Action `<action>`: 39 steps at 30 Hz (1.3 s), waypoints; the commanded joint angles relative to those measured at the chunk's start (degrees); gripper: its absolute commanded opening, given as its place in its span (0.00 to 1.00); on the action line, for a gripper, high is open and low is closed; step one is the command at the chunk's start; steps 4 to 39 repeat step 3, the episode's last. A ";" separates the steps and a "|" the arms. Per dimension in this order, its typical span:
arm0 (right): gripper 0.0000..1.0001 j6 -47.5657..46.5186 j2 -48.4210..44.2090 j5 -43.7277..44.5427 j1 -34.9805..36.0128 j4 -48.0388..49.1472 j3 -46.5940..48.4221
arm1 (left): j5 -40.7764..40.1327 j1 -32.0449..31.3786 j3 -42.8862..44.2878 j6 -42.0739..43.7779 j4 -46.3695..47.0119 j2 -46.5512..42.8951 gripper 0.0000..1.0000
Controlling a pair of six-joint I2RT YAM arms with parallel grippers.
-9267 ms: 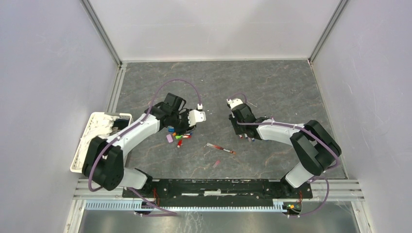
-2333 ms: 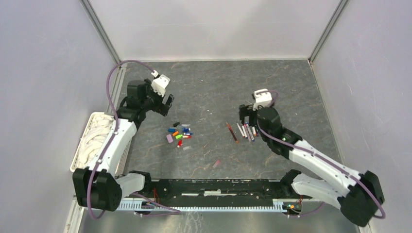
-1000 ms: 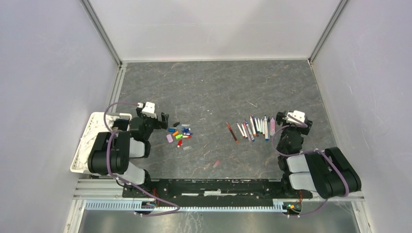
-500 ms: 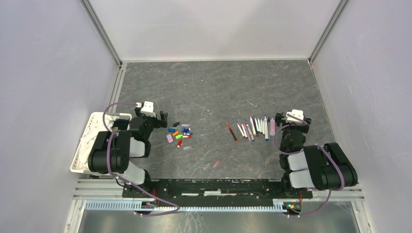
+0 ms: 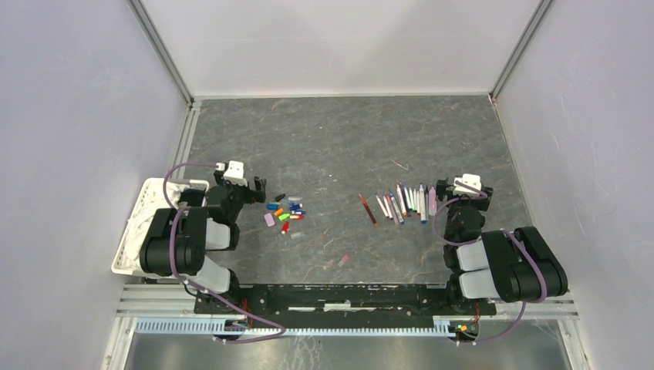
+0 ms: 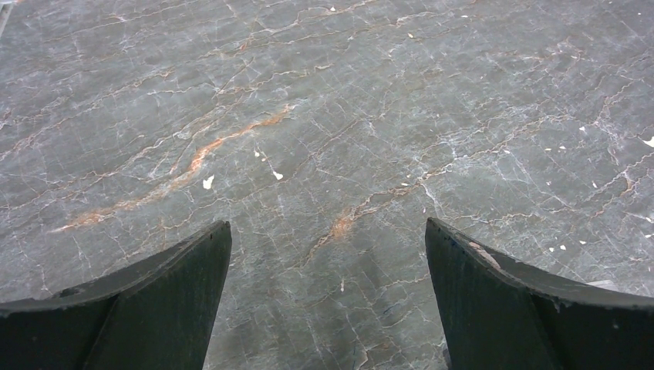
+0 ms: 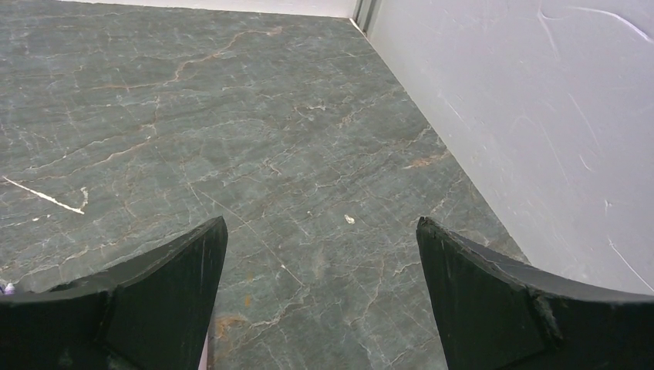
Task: Open the pen caps
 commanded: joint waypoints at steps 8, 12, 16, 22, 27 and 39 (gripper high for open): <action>0.98 0.91 -0.87 -0.59 -0.12 1.41 -6.61 | -0.81 -0.14 1.08 -2.13 3.27 -0.03 1.00; 0.98 0.91 -0.87 -0.59 -0.12 1.41 -6.61 | -0.81 -0.14 1.08 -2.13 3.27 -0.03 1.00; 0.98 0.91 -0.87 -0.59 -0.12 1.41 -6.61 | -0.81 -0.14 1.08 -2.13 3.27 -0.03 1.00; 0.98 0.91 -0.87 -0.59 -0.12 1.41 -6.61 | -0.81 -0.14 1.08 -2.13 3.27 -0.03 1.00; 0.98 0.91 -0.87 -0.59 -0.12 1.41 -6.61 | -0.81 -0.14 1.08 -2.13 3.27 -0.03 1.00; 0.98 0.91 -0.87 -0.59 -0.12 1.41 -6.61 | -0.81 -0.14 1.08 -2.13 3.27 -0.03 1.00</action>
